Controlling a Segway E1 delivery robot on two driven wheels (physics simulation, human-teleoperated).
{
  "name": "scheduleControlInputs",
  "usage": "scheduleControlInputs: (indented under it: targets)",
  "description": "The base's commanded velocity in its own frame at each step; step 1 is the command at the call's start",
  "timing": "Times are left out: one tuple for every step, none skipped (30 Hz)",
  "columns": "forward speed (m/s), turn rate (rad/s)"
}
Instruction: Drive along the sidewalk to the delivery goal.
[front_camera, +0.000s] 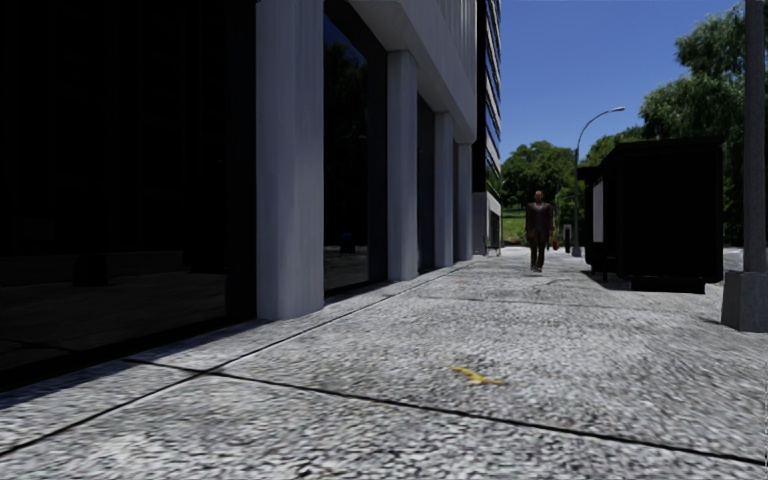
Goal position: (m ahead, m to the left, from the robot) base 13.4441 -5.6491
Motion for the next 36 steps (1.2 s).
scheduleControlInputs:
  targets:
    - [2.0,0.0]
    - [2.0,0.0]
    - [2.0,0.0]
    - [2.0,0.0]
    - [2.0,0.0]
    - [2.0,0.0]
    - [2.0,0.0]
    - [2.0,0.0]
    - [2.0,0.0]
    - [2.0,0.0]
    - [2.0,0.0]
    - [2.0,0.0]
    - [2.0,0.0]
    - [2.0,0.0]
    - [2.0,0.0]
    - [2.0,0.0]
    - [2.0,0.0]
    - [2.0,0.0]
    - [2.0,0.0]
    - [2.0,0.0]
    - [2.0,0.0]
    - [2.0,0.0]
    - [2.0,0.0]
    - [2.0,-0.03]
    - [2.0,-0.15]
    - [2.0,-0.15]
    - [2.0,-0.2]
    - [2.0,-0.21]
    - [2.0,-0.21]
    - [2.0,-0.21]
    - [2.0,-0.22]
    - [2.0,-0.22]
    - [2.0,-0.22]
    - [2.0,-0.24]
    - [2.0,-0.31]
    - [2.0,-0.37]
